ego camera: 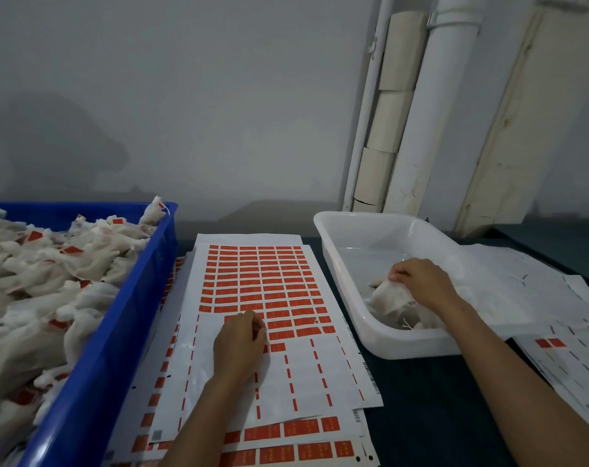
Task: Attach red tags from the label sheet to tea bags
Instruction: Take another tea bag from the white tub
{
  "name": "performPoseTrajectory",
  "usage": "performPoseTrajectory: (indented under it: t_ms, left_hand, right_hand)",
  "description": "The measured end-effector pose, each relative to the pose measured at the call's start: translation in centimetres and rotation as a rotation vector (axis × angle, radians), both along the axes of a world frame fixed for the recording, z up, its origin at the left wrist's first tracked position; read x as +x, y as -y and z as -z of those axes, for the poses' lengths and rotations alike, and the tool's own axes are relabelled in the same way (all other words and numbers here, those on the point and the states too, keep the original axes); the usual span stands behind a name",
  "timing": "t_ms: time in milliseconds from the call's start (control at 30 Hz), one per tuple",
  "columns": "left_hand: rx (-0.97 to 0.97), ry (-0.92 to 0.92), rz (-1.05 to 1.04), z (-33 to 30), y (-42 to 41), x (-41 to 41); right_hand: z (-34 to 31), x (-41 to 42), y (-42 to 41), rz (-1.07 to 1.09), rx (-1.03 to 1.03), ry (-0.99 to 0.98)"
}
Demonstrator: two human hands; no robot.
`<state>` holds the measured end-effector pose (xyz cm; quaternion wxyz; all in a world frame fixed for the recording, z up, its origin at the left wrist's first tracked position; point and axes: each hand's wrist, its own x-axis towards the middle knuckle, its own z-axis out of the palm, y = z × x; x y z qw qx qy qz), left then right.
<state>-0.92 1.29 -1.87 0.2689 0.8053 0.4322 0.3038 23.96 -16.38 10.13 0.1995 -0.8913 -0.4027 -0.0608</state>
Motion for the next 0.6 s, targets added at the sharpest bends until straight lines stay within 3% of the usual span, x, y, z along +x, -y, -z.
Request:
performPoseTrajectory:
  t_ms: [233, 367, 500, 600]
  left_hand:
    - [-0.119, -0.002, 0.033, -0.9, -0.3, 0.1]
    - [-0.354, 0.174, 0.145, -2.5, -0.9, -0.2]
    - [-0.325, 0.273, 0.444, -4.3, -0.9, -1.4]
    - [-0.237, 0.281, 0.536, -4.2, -0.5, -2.0]
  right_hand:
    - [-3.6, -3.1, -2.4, -0.064, 0.231, 0.198]
    - [-4.4, -6.5, -5.3, -0.185, 0.342, 0.09]
    - [-2.7, -9.9, -8.4, -0.262, 0.3, -0.037]
    - [-0.3, -12.2, -10.2, -0.328, 0.133, -0.05]
